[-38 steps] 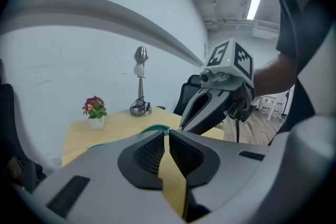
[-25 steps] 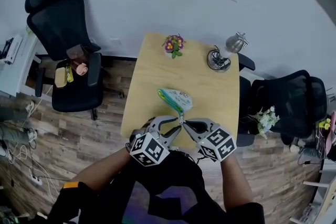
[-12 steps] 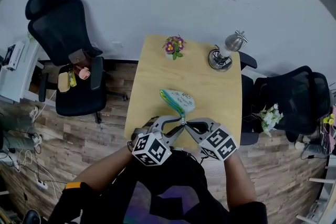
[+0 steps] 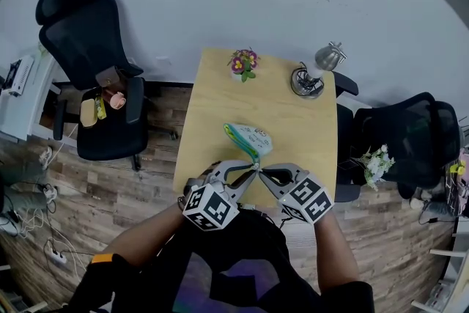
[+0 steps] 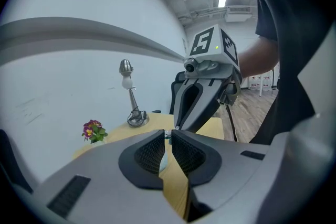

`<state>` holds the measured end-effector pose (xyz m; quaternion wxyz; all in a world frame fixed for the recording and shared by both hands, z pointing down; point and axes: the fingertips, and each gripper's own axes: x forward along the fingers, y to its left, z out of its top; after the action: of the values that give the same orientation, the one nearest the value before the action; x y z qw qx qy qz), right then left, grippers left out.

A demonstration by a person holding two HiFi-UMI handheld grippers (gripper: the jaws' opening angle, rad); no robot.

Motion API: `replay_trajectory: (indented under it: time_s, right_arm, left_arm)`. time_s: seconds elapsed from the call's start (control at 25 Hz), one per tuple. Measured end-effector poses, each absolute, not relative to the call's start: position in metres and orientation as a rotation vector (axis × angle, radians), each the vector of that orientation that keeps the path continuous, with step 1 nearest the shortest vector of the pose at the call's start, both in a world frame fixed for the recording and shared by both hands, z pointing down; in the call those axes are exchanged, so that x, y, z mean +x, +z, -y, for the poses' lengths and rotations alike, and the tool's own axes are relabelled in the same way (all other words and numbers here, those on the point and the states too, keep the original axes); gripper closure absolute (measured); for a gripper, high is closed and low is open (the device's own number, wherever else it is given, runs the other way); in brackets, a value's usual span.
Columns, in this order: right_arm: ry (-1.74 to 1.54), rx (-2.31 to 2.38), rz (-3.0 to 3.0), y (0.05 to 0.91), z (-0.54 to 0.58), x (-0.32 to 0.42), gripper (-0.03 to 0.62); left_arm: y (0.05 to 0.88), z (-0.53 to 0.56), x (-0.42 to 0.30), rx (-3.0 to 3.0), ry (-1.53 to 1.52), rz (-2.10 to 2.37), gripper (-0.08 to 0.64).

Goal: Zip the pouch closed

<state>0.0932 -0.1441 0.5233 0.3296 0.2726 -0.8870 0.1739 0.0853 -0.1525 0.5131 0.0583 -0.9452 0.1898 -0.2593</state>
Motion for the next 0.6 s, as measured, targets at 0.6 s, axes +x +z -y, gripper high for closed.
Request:
replay_trajectory:
  time_s: [0.6]
  right_arm:
    - [0.462,0.731,2.283,0.529,0.138,0.098,0.574]
  left_arm:
    - [0.52,0.165,0.076,-2.979,-0.771,-0.699,0.552]
